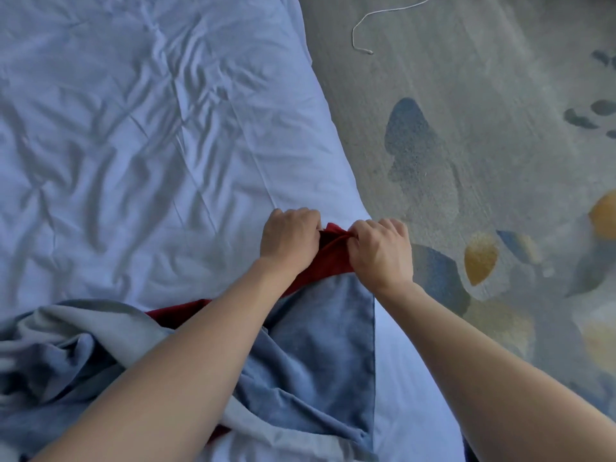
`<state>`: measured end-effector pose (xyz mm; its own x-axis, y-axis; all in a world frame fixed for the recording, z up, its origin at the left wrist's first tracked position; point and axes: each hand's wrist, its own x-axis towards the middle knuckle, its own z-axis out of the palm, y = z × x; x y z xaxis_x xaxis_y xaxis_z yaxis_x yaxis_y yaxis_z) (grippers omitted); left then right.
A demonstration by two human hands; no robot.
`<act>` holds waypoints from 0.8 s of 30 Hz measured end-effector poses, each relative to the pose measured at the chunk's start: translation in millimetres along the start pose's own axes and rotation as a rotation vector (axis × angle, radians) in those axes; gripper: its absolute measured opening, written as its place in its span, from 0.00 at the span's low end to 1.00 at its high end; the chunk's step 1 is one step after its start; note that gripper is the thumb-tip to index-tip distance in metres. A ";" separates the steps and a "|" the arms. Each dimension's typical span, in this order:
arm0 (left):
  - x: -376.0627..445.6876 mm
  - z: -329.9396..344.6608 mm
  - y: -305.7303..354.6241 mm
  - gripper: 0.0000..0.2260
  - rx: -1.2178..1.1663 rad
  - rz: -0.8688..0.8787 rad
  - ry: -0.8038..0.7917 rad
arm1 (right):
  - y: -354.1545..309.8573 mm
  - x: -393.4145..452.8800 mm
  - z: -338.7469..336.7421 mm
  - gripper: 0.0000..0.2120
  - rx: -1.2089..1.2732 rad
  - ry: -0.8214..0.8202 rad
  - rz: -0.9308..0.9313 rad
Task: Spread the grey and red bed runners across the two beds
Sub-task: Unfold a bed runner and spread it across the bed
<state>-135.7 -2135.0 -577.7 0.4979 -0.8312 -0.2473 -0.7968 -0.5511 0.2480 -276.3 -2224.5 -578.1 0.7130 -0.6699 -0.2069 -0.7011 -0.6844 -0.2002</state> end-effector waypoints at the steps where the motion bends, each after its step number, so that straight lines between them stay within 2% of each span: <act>1: 9.5 -4.0 -4.7 0.07 -0.003 -0.018 0.030 | -1.4 11.2 -0.9 0.10 -0.005 0.021 0.000; 3: 23.4 -9.1 -12.6 0.07 0.000 -0.051 0.049 | -4.8 28.0 -0.7 0.09 -0.003 0.045 0.004; 7: 23.2 -0.6 -10.4 0.06 -0.025 -0.061 -0.042 | -7.1 25.9 5.8 0.09 0.047 0.009 0.054; 11: 11.7 15.4 10.5 0.13 -0.007 -0.006 -0.079 | 10.6 -9.2 11.5 0.16 0.032 -0.134 0.167; 14: 9.7 21.1 20.1 0.07 0.031 0.000 -0.060 | 19.9 -32.6 18.4 0.07 0.031 -0.188 0.194; 18: 10.1 18.7 13.1 0.06 0.085 -0.049 -0.021 | 36.7 -37.8 20.4 0.04 0.046 -0.137 0.261; 21: 9.3 18.3 15.3 0.07 0.083 -0.040 -0.035 | 48.4 -30.7 20.4 0.06 0.062 -0.113 0.255; 24: 4.1 22.8 29.3 0.11 0.069 0.010 0.028 | 49.6 -33.1 23.4 0.10 0.137 -0.085 0.284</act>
<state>-164.8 -2152.8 -592.7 0.4982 -0.8391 -0.2185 -0.8232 -0.5369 0.1848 -334.9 -2229.6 -603.6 0.4898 -0.7979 -0.3514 -0.8704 -0.4246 -0.2492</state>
